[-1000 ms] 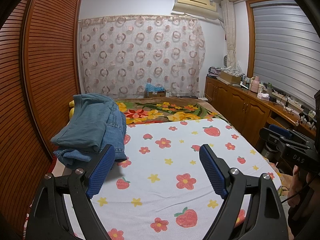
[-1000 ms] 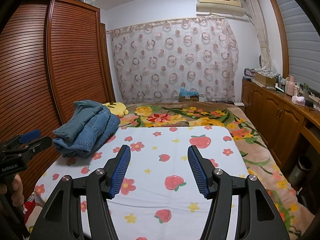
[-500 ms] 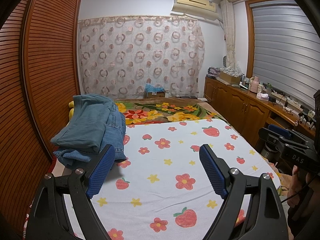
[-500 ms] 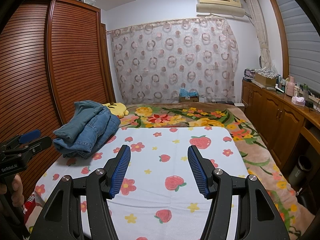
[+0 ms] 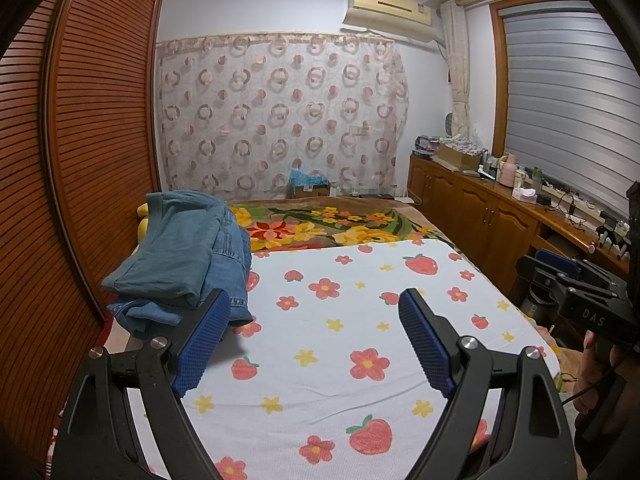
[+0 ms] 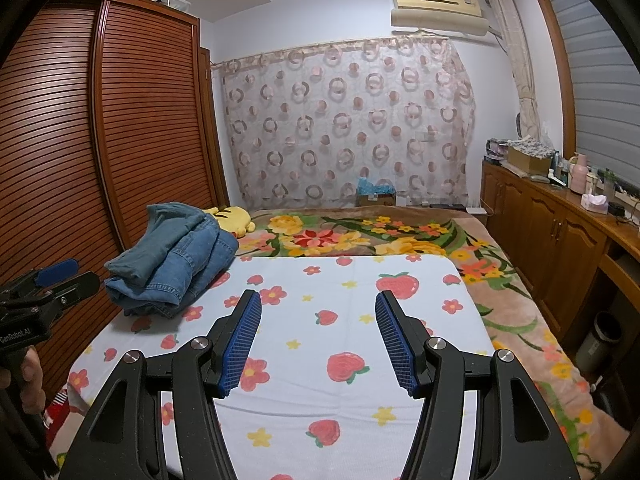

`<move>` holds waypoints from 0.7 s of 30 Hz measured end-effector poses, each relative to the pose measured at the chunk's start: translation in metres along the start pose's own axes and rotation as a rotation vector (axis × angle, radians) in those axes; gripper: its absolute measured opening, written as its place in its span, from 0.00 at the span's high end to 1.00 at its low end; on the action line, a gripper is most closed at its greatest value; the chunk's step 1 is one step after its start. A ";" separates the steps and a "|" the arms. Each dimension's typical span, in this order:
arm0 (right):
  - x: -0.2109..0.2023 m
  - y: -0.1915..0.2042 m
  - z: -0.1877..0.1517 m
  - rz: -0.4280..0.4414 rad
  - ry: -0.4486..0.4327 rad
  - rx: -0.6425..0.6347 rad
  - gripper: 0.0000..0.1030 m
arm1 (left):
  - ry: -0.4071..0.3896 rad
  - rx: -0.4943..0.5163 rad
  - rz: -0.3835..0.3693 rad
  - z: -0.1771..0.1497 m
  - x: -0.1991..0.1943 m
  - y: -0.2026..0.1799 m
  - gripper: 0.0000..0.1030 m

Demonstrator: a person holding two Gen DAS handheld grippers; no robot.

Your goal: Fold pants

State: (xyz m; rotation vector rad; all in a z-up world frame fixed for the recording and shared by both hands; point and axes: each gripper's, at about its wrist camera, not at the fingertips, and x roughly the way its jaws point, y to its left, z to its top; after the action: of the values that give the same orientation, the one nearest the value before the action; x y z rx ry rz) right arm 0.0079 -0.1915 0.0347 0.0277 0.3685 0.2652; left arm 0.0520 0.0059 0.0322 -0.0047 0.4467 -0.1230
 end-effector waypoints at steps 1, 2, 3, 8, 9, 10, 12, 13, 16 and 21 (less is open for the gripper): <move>0.000 0.000 0.000 0.000 0.000 0.001 0.40 | 0.000 0.000 0.000 0.000 0.001 0.001 0.16; -0.001 0.000 0.000 0.000 0.000 0.000 0.40 | -0.001 0.000 -0.001 0.000 0.001 0.001 0.16; -0.001 0.000 0.000 0.000 0.000 -0.001 0.40 | 0.000 0.000 0.000 0.000 0.000 0.000 0.16; 0.000 0.000 0.000 0.000 0.000 -0.001 0.40 | -0.001 0.000 -0.001 -0.001 0.001 0.000 0.16; 0.000 0.001 0.000 -0.001 -0.001 -0.001 0.40 | -0.001 0.000 0.000 -0.001 0.000 0.000 0.16; 0.000 0.000 0.000 0.000 -0.001 -0.002 0.40 | -0.001 0.000 -0.001 -0.001 0.001 0.000 0.16; 0.000 0.001 0.000 0.000 -0.001 0.000 0.40 | -0.001 -0.001 0.000 -0.001 0.000 0.000 0.16; -0.001 0.001 -0.001 0.001 -0.002 -0.001 0.40 | -0.002 -0.002 -0.001 -0.001 0.001 0.001 0.16; -0.002 0.001 -0.001 0.002 -0.003 -0.003 0.40 | -0.001 0.001 0.000 -0.001 0.001 0.000 0.16; -0.001 0.001 -0.002 0.002 -0.003 -0.002 0.40 | -0.002 0.000 0.000 -0.002 0.001 0.000 0.16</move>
State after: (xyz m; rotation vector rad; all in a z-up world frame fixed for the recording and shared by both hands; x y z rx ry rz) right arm 0.0060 -0.1910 0.0335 0.0267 0.3655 0.2676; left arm 0.0526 0.0062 0.0303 -0.0048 0.4444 -0.1231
